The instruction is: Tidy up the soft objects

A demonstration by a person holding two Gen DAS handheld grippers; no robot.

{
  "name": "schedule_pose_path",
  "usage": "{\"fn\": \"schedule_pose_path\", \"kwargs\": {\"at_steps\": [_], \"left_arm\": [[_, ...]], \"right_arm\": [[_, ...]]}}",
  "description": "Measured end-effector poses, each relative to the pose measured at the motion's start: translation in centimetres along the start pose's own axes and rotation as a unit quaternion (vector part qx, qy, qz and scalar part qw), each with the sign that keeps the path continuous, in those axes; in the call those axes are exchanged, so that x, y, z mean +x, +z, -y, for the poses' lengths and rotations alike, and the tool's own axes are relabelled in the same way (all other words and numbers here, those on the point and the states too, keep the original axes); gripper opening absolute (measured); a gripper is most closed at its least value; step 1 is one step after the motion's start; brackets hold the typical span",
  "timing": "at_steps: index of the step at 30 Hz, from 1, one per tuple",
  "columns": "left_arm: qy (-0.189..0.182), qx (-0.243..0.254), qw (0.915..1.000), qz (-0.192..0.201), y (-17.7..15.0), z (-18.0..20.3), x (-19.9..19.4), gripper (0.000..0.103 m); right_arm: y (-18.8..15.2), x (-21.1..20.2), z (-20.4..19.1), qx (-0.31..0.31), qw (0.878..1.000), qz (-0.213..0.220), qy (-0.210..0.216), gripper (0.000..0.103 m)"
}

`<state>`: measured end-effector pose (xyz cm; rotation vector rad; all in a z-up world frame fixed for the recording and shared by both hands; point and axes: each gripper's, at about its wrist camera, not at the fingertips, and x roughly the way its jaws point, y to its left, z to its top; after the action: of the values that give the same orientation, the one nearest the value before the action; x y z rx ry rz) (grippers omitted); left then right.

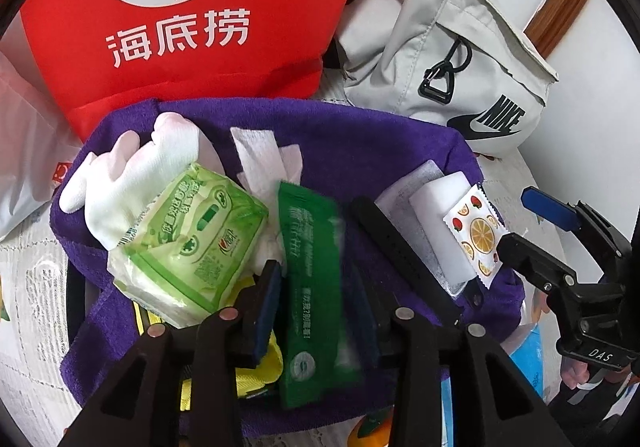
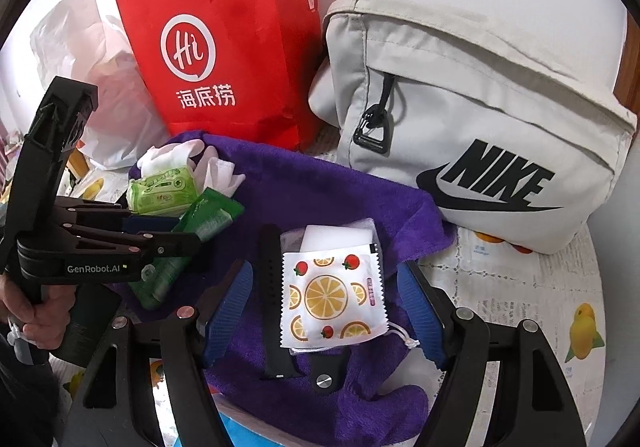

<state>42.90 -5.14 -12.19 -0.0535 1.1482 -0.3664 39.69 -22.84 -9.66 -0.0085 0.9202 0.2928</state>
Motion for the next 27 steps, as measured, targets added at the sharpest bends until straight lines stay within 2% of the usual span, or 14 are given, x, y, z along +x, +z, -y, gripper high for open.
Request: {"fn": "schedule_pose_path", "kwargs": {"at_steps": [4,13,18,22,27], "left_arm": [[0.001,-0.001,1.0000,-0.001,-0.2,0.1,-0.5,0.056],[0.012,0.008,0.9999,-0.002,-1.8,0.9,-3.5,0.065],[0.021,0.008,0.9996,0.015,-3.5,1.3,-6.6,0.074],[0.036,0.008,0.9988,0.032,-5.5,1.8,-9.3,0.077],[0.053,-0.009,0.9970,0.056,-8.8,2.1,-12.8,0.088]], "right_arm": [[0.0,-0.6,-0.3,-0.002,1.000,0.005,-0.002,0.074],[-0.7,-3.3,-1.3,0.000,1.000,0.015,-0.006,0.074],[-1.8,-5.6,-2.2,0.004,1.000,0.019,-0.008,0.075],[-3.1,-7.9,-3.6,0.007,1.000,0.021,-0.009,0.080],[-5.0,-10.4,-5.2,0.011,1.000,0.024,-0.016,0.088]]}}
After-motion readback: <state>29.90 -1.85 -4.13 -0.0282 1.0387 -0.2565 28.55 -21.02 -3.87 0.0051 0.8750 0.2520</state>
